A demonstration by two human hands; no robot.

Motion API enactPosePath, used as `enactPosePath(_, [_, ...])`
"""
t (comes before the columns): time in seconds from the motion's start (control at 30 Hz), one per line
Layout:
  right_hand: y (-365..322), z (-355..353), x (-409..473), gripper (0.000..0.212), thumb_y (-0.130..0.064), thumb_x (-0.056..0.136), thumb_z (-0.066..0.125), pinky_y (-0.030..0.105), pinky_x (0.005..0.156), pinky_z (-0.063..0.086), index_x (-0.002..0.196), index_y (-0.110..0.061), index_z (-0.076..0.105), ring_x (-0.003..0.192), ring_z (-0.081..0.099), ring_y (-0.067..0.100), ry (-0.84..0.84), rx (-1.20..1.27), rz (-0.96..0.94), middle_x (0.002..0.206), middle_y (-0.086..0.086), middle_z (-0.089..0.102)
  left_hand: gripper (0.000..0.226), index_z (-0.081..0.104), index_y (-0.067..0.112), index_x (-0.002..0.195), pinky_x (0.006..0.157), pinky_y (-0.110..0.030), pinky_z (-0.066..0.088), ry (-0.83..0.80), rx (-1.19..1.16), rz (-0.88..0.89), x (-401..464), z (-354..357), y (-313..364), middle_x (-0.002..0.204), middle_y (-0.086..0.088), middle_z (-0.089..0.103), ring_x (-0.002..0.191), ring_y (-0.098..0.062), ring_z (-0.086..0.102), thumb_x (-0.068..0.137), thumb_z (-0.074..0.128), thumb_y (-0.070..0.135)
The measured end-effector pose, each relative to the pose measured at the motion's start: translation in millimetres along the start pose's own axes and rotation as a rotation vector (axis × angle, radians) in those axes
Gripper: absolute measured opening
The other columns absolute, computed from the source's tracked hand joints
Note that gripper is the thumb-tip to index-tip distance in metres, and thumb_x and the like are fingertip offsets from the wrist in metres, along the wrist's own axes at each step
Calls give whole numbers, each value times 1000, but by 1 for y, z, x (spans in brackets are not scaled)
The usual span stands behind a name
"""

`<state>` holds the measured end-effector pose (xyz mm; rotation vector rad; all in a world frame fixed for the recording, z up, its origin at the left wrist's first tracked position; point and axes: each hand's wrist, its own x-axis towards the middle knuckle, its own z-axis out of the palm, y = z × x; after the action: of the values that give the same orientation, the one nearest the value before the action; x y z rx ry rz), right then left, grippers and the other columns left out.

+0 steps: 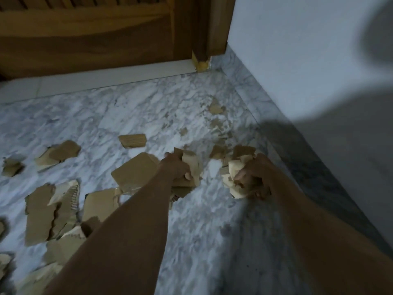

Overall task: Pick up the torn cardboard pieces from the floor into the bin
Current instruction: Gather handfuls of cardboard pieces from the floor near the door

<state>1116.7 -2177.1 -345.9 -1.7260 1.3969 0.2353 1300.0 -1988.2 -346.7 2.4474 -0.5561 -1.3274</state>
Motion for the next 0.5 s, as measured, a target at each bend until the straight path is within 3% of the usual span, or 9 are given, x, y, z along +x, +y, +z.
enactPosePath(0.07, [8,-20,-5,53,-10,60,93,33,74,57,107,-9,69,92,67,26,-68,89,-31,123,13,67,68,55,4,130,85,-39,51,5,10,-1,4,-1,-1,133,-19,50,116,-37,55,75,86,28])
enactPosePath(0.1, [9,-29,-7,47,-14,56,94,35,71,59,97,-12,71,85,68,25,-75,125,-46,114,11,70,55,61,5,116,86,-40,53,17,-5,2,7,-1,-3,122,-16,56,110,-35,58,74,87,27])
enactPosePath(0.17, [6,-43,-2,63,-21,39,98,46,75,62,97,-13,75,88,71,31,-78,179,-89,106,13,73,53,63,8,110,96,-45,48,46,12,22,12,0,-7,120,-12,57,113,-35,55,70,89,33])
enactPosePath(0.23, [-9,-50,-2,52,-16,51,96,44,71,61,98,-14,74,89,71,32,-91,189,-141,98,13,73,58,58,13,110,98,-45,40,94,44,50,13,3,-11,122,-8,51,118,-34,46,69,88,41])
enactPosePath(0.37, [-56,-25,-4,49,-13,57,93,28,64,61,102,-15,73,93,69,23,-132,48,-256,92,1,73,38,59,4,94,62,-31,42,68,-115,86,6,-9,-14,89,-8,54,76,-21,53,77,84,25])
enactPosePath(0.43, [-75,1,-6,69,-22,36,97,38,78,62,101,-12,75,94,72,25,-145,-84,-323,99,4,76,32,60,5,84,62,-32,47,63,-162,56,-1,-27,-20,83,-7,58,76,-22,58,78,85,23])
enactPosePath(0.5, [-77,31,7,96,-28,24,96,40,80,61,115,-13,69,96,71,26,-165,-202,-277,108,7,74,38,66,2,93,79,-38,57,105,-265,22,-6,-49,-33,97,-11,68,90,-29,66,72,90,24])
